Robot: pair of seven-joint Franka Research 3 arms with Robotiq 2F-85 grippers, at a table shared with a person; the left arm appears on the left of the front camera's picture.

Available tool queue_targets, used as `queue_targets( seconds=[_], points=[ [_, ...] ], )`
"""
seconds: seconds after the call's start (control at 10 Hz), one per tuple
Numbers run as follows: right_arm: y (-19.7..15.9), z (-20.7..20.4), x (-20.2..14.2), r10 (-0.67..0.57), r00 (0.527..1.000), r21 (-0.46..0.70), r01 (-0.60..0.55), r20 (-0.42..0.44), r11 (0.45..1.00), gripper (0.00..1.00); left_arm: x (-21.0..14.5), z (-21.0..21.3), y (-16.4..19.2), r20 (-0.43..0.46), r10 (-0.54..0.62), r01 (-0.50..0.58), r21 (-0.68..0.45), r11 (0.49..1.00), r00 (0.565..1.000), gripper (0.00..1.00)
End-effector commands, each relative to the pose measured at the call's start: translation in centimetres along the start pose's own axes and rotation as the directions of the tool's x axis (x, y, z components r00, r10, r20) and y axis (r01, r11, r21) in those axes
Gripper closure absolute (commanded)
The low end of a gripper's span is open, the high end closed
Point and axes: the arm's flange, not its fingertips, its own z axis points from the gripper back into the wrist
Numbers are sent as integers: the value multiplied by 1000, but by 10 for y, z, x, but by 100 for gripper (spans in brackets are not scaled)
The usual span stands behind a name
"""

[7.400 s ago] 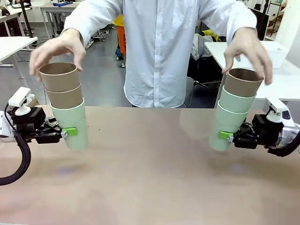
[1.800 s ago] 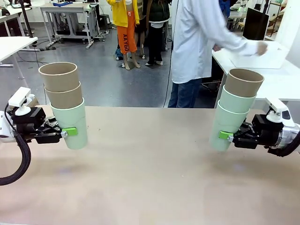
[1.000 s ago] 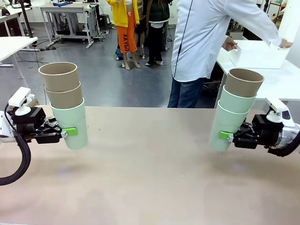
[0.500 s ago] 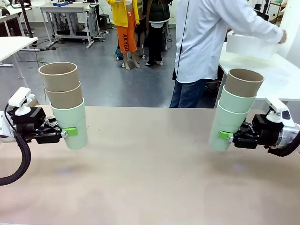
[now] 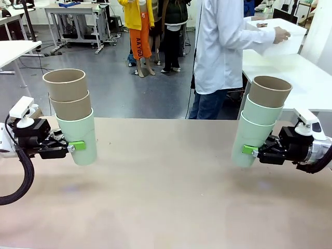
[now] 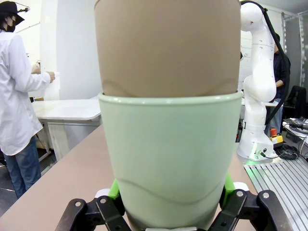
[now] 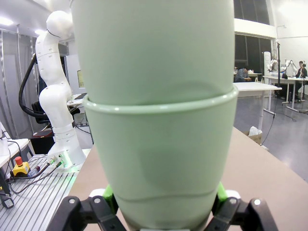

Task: Stack the cups and store them in the basket.
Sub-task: Place the stack of Reusable plastic cups into the Pantry Basket.

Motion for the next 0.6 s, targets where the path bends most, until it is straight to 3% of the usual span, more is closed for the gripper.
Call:
queue_targets(
  seconds=[0.0, 0.5],
  points=[
    [0, 0, 5, 12, 1000, -4, -12, 5, 1000, 15, 5, -1, 0, 6, -4, 4, -4, 1000, 1000, 15],
    [0, 0, 5, 12, 1000, -4, -12, 5, 1000, 15, 5, -1, 0, 6, -4, 4, -4, 1000, 1000, 15]
  ],
)
